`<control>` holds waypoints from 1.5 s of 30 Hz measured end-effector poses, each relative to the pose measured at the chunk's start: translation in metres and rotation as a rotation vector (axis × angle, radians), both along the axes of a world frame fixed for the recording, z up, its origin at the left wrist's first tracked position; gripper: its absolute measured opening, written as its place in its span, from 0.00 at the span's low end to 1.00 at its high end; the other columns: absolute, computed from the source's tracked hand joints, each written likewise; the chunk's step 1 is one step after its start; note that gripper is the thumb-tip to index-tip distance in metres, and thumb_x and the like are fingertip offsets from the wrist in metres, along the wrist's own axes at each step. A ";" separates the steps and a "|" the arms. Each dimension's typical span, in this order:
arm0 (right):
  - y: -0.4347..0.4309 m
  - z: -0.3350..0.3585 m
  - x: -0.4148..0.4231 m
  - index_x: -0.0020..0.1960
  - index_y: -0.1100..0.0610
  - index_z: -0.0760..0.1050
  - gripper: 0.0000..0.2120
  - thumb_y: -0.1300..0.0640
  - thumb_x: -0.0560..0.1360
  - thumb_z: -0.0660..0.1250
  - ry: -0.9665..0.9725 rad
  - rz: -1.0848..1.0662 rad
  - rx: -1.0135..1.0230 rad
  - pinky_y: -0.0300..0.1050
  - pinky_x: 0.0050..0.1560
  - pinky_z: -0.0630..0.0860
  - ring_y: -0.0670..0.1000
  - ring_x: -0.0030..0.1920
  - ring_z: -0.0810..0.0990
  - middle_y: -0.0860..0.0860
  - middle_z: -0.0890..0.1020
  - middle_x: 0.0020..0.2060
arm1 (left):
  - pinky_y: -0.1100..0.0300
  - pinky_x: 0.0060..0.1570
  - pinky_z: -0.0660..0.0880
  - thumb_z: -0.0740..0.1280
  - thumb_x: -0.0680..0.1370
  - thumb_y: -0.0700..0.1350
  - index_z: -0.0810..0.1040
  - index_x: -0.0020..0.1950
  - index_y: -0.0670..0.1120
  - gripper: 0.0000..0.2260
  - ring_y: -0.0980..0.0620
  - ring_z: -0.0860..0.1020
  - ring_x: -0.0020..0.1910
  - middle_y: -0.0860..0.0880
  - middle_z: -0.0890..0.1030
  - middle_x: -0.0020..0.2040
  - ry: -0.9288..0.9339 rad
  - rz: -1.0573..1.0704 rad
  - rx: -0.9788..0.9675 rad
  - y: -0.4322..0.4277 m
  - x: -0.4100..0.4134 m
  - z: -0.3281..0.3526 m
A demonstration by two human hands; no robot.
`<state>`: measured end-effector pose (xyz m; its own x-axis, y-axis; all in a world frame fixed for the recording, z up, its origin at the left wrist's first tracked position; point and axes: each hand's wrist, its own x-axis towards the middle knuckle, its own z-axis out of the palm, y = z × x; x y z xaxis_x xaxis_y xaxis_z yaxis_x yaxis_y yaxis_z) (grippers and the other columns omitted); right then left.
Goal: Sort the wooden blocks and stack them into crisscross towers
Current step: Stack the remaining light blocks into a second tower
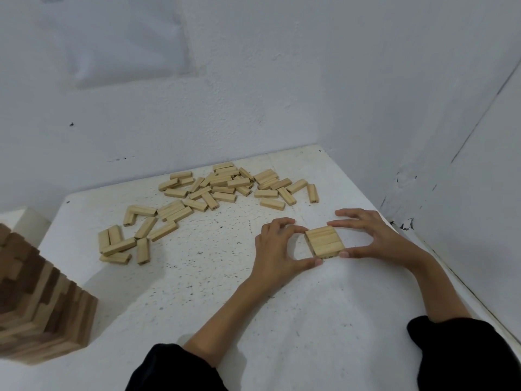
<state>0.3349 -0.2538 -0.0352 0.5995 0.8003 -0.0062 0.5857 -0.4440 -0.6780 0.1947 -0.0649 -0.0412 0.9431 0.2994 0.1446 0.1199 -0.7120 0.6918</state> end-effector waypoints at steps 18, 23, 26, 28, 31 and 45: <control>0.037 0.022 -0.012 0.55 0.32 0.73 0.24 0.28 0.60 0.65 -0.035 -0.130 0.191 0.34 0.60 0.55 0.47 0.67 0.65 0.38 0.73 0.61 | 0.58 0.61 0.62 0.66 0.68 0.60 0.77 0.58 0.55 0.20 0.60 0.61 0.60 0.57 0.66 0.62 -0.124 0.135 -0.070 0.054 -0.029 0.018; 0.115 0.040 -0.041 0.54 0.37 0.74 0.16 0.45 0.68 0.73 -0.123 -0.065 0.288 0.29 0.55 0.58 0.47 0.63 0.63 0.43 0.73 0.59 | 0.56 0.59 0.61 0.70 0.73 0.51 0.78 0.58 0.52 0.14 0.51 0.62 0.66 0.51 0.69 0.65 -0.145 0.459 0.132 0.099 -0.049 0.026; 0.163 0.029 -0.061 0.61 0.45 0.75 0.19 0.53 0.72 0.71 -0.194 -0.117 0.211 0.40 0.57 0.58 0.50 0.63 0.61 0.48 0.71 0.61 | 0.51 0.61 0.61 0.69 0.74 0.50 0.76 0.62 0.50 0.17 0.47 0.61 0.67 0.49 0.68 0.67 -0.082 0.602 0.190 0.123 -0.066 0.017; 0.187 0.017 -0.075 0.66 0.50 0.72 0.22 0.54 0.73 0.69 -0.205 -0.214 0.153 0.45 0.60 0.60 0.53 0.65 0.59 0.52 0.68 0.64 | 0.50 0.63 0.60 0.68 0.74 0.50 0.74 0.64 0.50 0.18 0.46 0.61 0.68 0.48 0.68 0.68 -0.041 0.658 0.225 0.134 -0.074 0.009; 0.207 -0.006 -0.089 0.69 0.54 0.68 0.25 0.54 0.74 0.67 -0.285 -0.335 0.072 0.52 0.66 0.56 0.57 0.68 0.58 0.56 0.65 0.69 | 0.53 0.66 0.56 0.66 0.75 0.52 0.72 0.65 0.50 0.19 0.48 0.59 0.69 0.49 0.66 0.68 0.019 0.700 0.239 0.140 -0.076 0.001; 0.197 -0.016 -0.080 0.54 0.57 0.81 0.18 0.70 0.67 0.70 -0.467 -0.534 0.206 0.54 0.49 0.69 0.59 0.55 0.68 0.58 0.76 0.52 | 0.51 0.67 0.55 0.62 0.77 0.40 0.72 0.67 0.45 0.17 0.42 0.62 0.70 0.41 0.67 0.70 0.006 0.725 0.337 0.139 -0.072 -0.004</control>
